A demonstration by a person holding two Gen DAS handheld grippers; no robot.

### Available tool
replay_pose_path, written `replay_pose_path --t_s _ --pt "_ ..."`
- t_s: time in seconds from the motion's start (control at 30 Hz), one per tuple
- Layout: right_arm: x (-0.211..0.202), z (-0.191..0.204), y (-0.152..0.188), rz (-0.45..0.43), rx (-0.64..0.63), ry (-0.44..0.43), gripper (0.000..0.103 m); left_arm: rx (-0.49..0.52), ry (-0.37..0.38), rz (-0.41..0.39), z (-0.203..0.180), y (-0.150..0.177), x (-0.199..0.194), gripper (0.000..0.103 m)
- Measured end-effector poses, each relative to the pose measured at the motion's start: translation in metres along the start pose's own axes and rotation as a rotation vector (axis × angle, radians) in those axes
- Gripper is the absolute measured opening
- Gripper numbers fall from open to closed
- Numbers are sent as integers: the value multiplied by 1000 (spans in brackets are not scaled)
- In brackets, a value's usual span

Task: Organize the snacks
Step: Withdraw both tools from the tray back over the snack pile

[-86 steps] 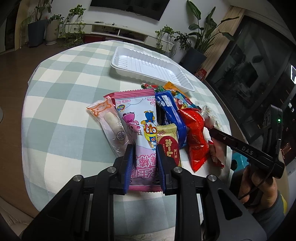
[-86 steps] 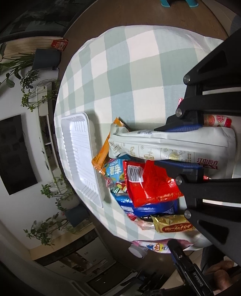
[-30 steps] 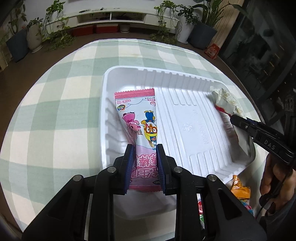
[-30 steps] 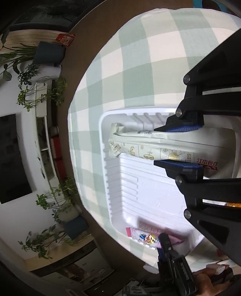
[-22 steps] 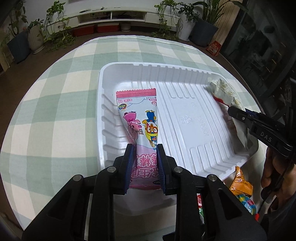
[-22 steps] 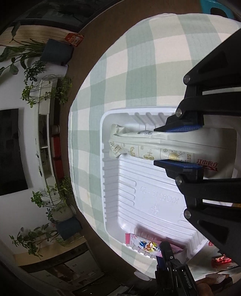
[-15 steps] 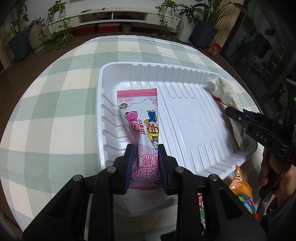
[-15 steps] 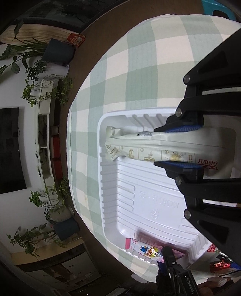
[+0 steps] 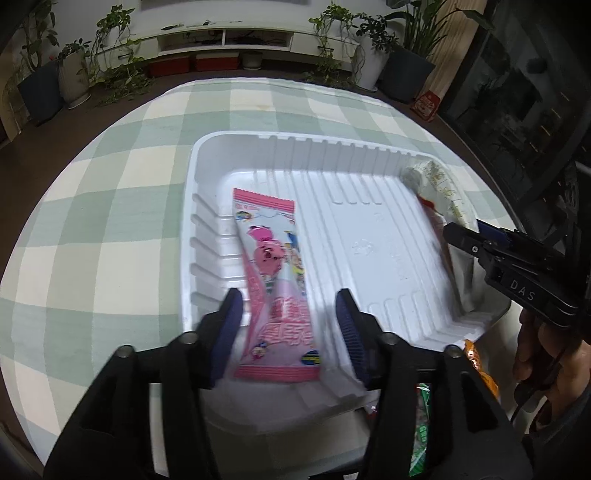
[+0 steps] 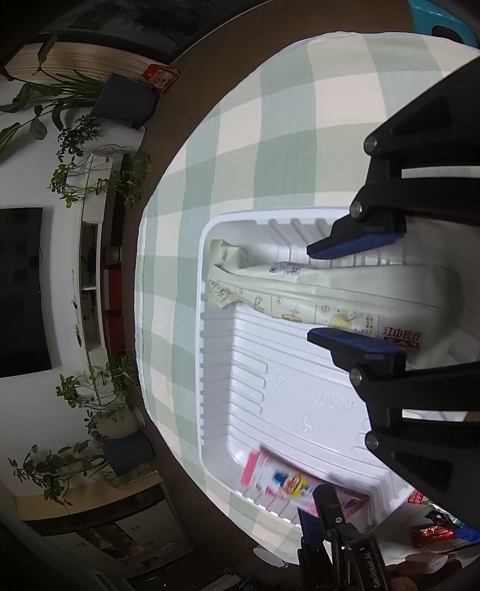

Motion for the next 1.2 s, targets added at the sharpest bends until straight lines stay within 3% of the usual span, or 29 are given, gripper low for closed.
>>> replay_pose_path --t_s 0.03,0.1,0.2,0.27,0.37,0.47,0.63,0.7,0.77,0.87,0.93,1.1,1.2 --pt "-1 0 0 -2 1 -4 48 4 0 -1 -2 0 0 63" --pt "-5 0 -2 -15 6 -6 59 7 -1 -8 -4 -1 -3 64" --pt "-12 -2 -5 -29 19 -16 64 -6 6 -23 -2 -3 -10 64" --pt "-17 -4 -9 -41 38 -28 68 -19 6 -41 -1 -5 -19 73" --pt "-31 -7 -15 -77 70 -64 69 -41 36 -77 -1 -6 -42 75" --pt "-58 -10 -26 -159 96 -114 75 -58 78 -141 -5 2 -80 89" --pt "-133 -21 -36 -354 158 -199 94 -83 144 -250 -18 61 -148 103" --pt "-167 -28 -30 -432 185 -222 102 -67 153 -294 -27 93 -165 103" --pt "-190 -33 -19 -477 207 -224 103 -44 136 -340 -38 130 -178 103" --pt "-207 -32 8 -470 223 -223 103 -46 95 -394 -50 181 -187 103" --pt "-212 -26 34 -439 236 -230 103 -79 108 -415 -59 209 -189 103" --pt "-217 0 101 -317 213 -235 103 -46 86 -415 -90 242 -186 103" --pt "-223 14 137 -284 176 -182 103 -3 71 -360 -107 250 -174 103"
Point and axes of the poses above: each gripper's, at about its wrist camera, not at the fingertips, and x roughly the way its jaws point, z to its left, y to its underside, the point moved 7 cm from there along x, roughly the way its jaws point, and after that the axes turned 7 degrees about y, right-handed, at the moved point
